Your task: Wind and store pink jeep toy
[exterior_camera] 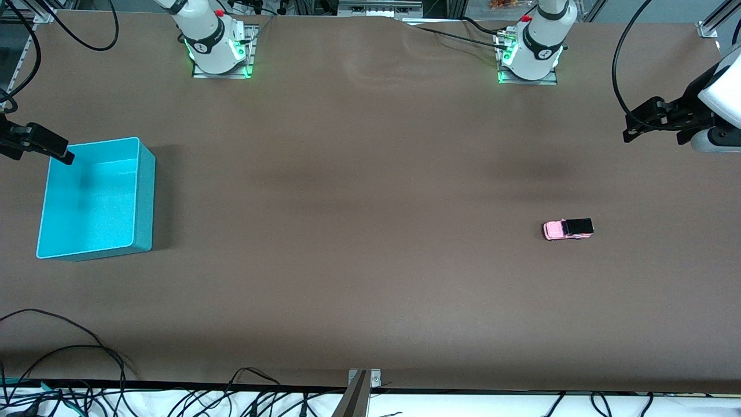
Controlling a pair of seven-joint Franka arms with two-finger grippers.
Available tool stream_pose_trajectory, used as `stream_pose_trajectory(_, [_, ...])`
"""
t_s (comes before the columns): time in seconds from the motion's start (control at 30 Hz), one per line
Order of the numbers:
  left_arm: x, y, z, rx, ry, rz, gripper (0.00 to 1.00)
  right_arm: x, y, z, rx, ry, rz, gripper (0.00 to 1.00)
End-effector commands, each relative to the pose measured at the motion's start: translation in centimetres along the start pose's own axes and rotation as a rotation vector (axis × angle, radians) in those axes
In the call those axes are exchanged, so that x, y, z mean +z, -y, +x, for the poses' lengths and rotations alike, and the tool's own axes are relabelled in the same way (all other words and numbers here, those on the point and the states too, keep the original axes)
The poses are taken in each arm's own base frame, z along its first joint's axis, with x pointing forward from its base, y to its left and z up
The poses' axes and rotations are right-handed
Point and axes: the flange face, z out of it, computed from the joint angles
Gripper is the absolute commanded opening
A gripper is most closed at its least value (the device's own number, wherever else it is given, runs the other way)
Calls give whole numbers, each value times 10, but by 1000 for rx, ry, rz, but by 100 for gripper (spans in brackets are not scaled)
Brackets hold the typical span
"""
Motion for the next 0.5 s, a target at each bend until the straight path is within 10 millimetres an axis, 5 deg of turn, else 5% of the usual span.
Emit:
stream_pose_trajectory(0.0, [-8,2,1,-13,-1,-10,100,-13,-3,-4,0,-9,-9,100])
stream_pose_trajectory(0.47, [-8,2,1,-13,-3,-7,100,-18,-2,-8,-3,-7,-9,100])
